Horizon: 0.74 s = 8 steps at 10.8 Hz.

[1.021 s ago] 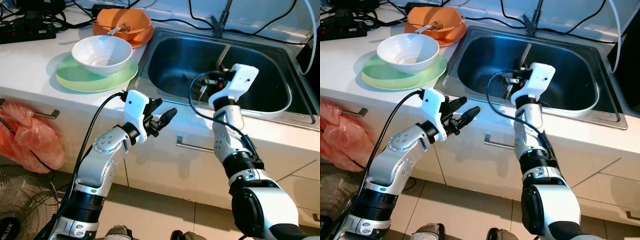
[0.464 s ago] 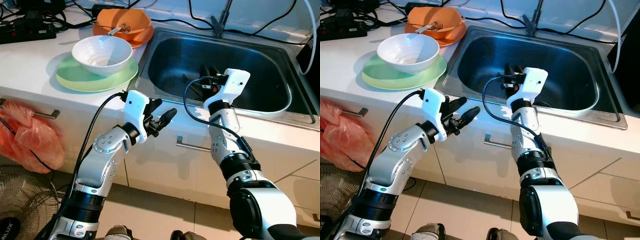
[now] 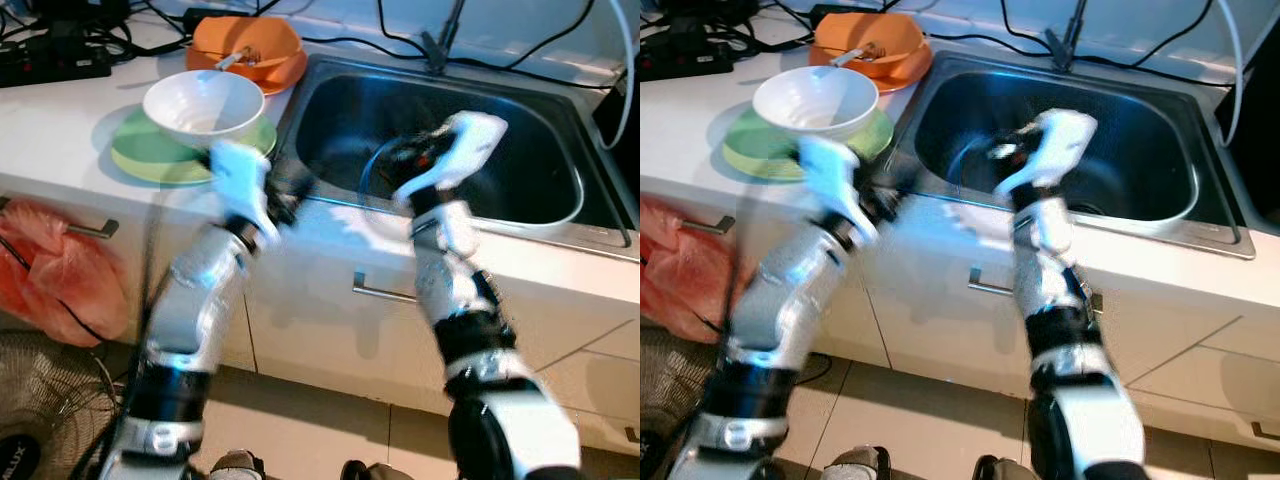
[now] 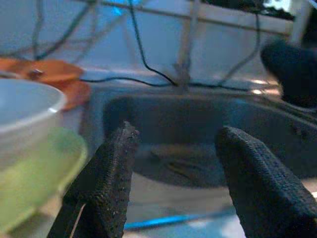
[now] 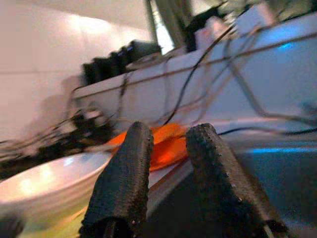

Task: Kitchen organization

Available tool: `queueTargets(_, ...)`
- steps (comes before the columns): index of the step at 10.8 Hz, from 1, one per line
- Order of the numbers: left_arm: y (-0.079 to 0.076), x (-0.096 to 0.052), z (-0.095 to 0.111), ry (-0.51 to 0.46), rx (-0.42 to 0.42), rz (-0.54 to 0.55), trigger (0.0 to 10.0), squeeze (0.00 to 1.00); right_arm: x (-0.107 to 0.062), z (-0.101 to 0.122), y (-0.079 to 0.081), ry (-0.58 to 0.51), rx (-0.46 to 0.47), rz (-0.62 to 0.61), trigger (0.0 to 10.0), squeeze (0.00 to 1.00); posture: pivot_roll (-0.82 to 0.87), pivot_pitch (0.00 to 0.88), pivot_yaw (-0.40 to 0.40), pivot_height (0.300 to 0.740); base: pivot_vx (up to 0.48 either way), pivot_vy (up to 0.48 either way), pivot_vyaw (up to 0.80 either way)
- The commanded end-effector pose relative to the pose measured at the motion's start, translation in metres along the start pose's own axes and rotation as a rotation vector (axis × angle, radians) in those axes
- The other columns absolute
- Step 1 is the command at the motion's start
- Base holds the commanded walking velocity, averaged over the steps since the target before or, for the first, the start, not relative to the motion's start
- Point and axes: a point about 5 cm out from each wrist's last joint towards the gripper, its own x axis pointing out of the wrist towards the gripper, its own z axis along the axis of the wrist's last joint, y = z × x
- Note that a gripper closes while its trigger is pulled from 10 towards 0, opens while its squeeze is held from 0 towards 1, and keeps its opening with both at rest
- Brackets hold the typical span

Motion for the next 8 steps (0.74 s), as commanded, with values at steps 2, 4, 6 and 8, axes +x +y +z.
queueTargets(2, 0.016, 0.007, 0.032, -0.114, 0.037, 0.105, 10.0, 0.00, -0.027, -0.028, 0.013, 0.141, 0.072, 0.162, 10.0, 0.00, 0.23, 0.124, -0.059, 0.740, 0.000, 0.000, 0.00)
queueTargets(4, 0.042, 0.012, 0.049, -0.160, 0.093, 0.231, 10.0, 0.00, -0.043, -0.038, 0.010, 0.197, 0.126, 0.133, 10.0, 0.00, 0.22, 0.120, -0.050, 0.740, 0.000, 0.000, 0.00)
queueTargets(6, 0.065, 0.015, 0.054, -0.135, 0.121, 0.318, 10.0, 0.00, -0.047, -0.039, 0.012, 0.217, 0.141, 0.141, 10.0, 0.00, 0.21, 0.118, -0.041, 0.740, 0.000, 0.000, 0.00)
queueTargets(8, 0.094, 0.017, 0.053, -0.071, 0.105, 0.437, 10.0, 0.00, -0.050, -0.041, 0.013, 0.227, 0.153, 0.141, 10.0, 0.00, 0.22, 0.117, -0.035, 0.740, 0.000, 0.000, 0.00)
